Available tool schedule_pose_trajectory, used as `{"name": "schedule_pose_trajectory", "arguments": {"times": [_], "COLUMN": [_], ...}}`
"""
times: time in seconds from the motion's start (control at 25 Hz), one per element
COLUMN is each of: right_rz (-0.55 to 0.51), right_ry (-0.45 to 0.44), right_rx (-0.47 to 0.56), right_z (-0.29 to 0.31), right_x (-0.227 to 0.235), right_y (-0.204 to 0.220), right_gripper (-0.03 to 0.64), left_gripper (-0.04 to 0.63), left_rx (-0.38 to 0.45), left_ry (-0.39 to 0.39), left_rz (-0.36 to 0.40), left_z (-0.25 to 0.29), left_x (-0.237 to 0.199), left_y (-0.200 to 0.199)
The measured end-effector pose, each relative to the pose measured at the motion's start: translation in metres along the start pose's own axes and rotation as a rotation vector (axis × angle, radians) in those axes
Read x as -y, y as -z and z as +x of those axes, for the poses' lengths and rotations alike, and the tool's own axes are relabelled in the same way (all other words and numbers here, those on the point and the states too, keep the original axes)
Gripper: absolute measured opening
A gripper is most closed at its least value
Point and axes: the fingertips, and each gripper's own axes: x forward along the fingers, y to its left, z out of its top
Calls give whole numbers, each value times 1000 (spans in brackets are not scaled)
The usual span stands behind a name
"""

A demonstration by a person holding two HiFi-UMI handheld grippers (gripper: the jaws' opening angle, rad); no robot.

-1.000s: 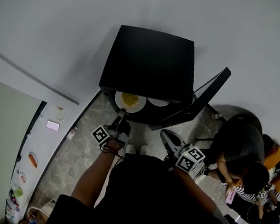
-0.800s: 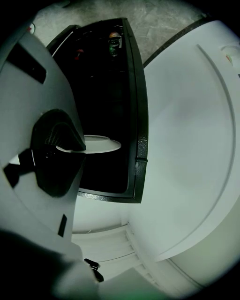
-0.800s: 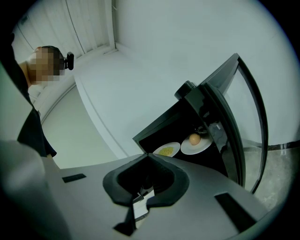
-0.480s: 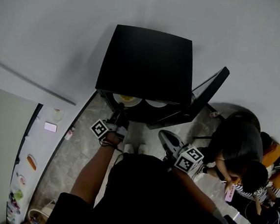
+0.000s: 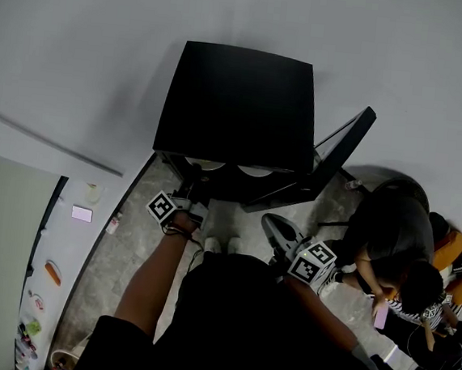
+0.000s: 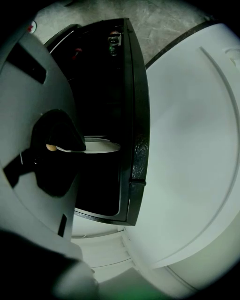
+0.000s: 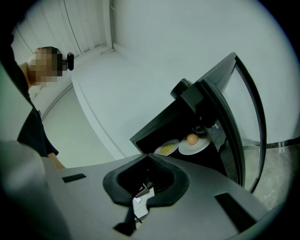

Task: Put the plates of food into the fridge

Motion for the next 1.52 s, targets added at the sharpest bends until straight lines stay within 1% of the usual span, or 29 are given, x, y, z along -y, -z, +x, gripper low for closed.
{"name": "schedule_pose_trajectory", "arguments": {"times": [0.2,0.36,0.52,0.64,0.76,0.8,0.88,0.92,1.0,1.04,1.08,1.16,1.2,1.28,1.44,1.48,1.52], "right_rz": [-9,-1,-2,7,9,11,11,11,14,15,14,7,2,-3,-8,-12,-13], "right_ry": [1,-1,-4,-7,-8,-9,-12,-14,-18,-21,-24,-29,-31,-36,-52,-56,-62], "right_rx": [-15,-17,-21,-19,-22,-21,-18,-17,-19,-20,-22,-27,-30,-36,-41,-43,-42], "right_z": [0,1,0,-1,-2,-2,-3,-3,-4,-5,-5,-6,-5,-4,-3,-2,-2], "right_x": [1,-1,-1,-2,-1,-2,-2,-3,-4,-4,-4,-4,-4,-4,-6,-7,-8], "right_y": [4,7,8,8,10,9,9,10,12,13,13,13,14,15,18,18,18], "right_gripper": [25,25,25,25,25,25,25,25,25,25,25,25,25,25,25,25,25], "left_gripper": [32,32,34,34,35,44,119,123,111,75,42,26,25,23,23,23,23], "left_rx": [-2,-3,-7,10,29,35,43,39,24,22,27,26,10,-41,-138,-159,-173], "left_ry": [-27,-70,-103,-97,-120,-130,-147,-153,-150,-137,-117,-75,-58,-43,-108,-108,-91], "left_rz": [1,23,22,14,11,8,-8,-5,28,35,26,18,40,117,323,376,417], "left_z": [0,0,0,-1,-9,-12,-20,-25,-37,-43,-49,-61,-66,-76,-97,-100,-100], "left_x": [-5,-16,-20,-21,-25,-26,-27,-25,-18,-11,-3,13,21,37,48,52,59], "left_y": [1,-3,-3,-5,-6,-7,-6,-5,-1,1,3,8,12,22,43,47,51]}}
